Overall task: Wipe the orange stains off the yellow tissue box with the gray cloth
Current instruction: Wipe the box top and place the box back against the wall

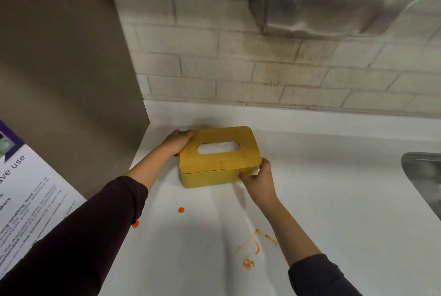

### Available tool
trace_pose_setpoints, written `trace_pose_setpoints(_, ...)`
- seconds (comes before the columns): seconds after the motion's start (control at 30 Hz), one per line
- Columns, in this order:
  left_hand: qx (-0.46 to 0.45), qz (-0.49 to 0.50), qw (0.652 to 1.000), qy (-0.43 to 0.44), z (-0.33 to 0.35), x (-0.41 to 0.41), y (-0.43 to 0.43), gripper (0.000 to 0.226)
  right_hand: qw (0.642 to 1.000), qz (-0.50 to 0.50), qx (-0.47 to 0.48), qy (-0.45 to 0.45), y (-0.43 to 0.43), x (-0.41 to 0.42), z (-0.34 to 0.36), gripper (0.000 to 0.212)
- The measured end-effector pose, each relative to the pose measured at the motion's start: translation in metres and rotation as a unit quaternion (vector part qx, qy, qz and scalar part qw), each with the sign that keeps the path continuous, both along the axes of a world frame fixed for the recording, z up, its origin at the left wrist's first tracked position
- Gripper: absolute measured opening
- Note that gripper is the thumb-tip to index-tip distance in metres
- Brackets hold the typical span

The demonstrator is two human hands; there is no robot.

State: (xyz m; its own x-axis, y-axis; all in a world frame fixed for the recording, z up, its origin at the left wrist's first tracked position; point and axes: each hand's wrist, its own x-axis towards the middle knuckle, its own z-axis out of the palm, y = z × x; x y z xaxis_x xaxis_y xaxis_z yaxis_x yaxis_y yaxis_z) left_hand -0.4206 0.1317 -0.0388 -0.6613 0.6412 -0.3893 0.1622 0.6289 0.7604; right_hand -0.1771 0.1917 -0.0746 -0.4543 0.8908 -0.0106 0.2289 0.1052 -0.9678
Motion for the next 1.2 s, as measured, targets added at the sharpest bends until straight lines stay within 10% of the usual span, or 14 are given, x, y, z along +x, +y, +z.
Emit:
trace_pose_setpoints(0.47,0.113,0.087,0.988,0.054,-0.013,-0.007,-0.040,0.046,0.930,0.109,0.205,-0.284,0.009,-0.029,-0.007,0.061)
trace_pose_setpoints(1.2,0.158,0.149,0.974,0.065,0.005,0.013,-0.162,0.025,0.917,0.171,0.224,-0.282,0.017,-0.133,0.006,0.056)
